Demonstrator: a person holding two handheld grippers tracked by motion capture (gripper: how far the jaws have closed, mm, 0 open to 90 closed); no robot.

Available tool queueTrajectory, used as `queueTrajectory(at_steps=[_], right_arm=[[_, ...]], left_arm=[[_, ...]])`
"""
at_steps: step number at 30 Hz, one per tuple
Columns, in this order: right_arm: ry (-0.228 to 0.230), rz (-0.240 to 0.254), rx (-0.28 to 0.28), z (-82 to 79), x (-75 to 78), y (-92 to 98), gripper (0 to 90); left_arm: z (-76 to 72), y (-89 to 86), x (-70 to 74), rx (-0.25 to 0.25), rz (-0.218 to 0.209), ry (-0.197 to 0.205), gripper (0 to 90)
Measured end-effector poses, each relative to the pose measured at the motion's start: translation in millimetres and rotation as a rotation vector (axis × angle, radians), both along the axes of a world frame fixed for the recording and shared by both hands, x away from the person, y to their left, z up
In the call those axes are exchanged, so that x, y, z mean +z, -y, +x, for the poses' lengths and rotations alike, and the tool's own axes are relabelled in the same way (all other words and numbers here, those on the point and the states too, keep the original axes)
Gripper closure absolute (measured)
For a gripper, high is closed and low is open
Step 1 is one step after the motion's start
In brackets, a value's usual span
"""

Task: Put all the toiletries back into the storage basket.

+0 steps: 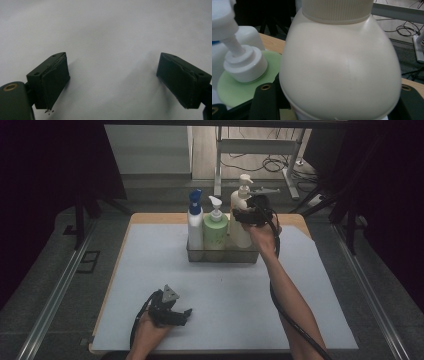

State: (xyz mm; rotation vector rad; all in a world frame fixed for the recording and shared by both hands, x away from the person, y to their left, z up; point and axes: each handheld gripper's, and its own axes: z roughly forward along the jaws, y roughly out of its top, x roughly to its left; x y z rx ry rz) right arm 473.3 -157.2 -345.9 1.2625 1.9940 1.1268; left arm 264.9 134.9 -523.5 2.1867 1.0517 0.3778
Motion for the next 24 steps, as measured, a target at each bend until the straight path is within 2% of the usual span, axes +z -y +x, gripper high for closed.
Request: queueTrajectory(at_steps=[9, 24], right_arm=[[-0.005, -0.011, -0.011, 4.0, -17.0, -0.7, 37.0], [-0.045, -0.026, -0.009, -4.0, -27.2, 5.4, 36.9]], left_arm=[[-0.2, 0.2, 0.0, 0.002, -0.001, -0.001, 10.5], [-0.3, 0.1, 0.1, 0.0, 0.0, -0.004, 10.5]])
